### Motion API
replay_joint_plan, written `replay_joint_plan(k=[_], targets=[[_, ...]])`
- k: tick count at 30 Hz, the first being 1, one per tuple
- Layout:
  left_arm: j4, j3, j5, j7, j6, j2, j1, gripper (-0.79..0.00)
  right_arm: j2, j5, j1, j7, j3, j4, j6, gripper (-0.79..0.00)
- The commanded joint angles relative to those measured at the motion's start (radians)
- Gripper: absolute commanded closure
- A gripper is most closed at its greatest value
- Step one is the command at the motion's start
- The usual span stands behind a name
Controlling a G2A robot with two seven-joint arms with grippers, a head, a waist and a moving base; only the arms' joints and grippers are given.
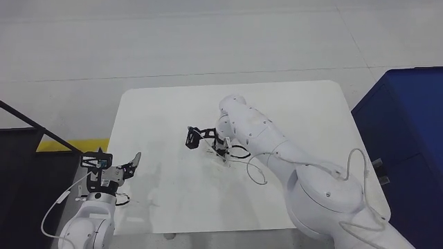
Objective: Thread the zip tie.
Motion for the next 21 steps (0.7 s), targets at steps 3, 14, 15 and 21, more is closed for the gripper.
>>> replay_joint_plan(k=[3,14,15,21], targets=[[0.000,0.000,0.000,0.000,0.000,0.000,0.000,-0.785,0.012,-0.007,0.020,-0.121,0.000,0.047,-0.122,0.000],[0.000,0.000,0.000,0.000,0.000,0.000,0.000,-0.785,0.068,0.029,0.033,-0.125,0.000,-0.001,-0.125,0.000],[0.000,0.000,0.000,0.000,0.000,0.000,0.000,-0.785,0.069,0.009,0.029,-0.123,0.000,0.000,-0.123,0.000],[0.000,0.000,0.000,0.000,0.000,0.000,0.000,-0.785,0.054,-0.011,0.020,-0.074,0.000,-0.003,-0.074,-0.105]])
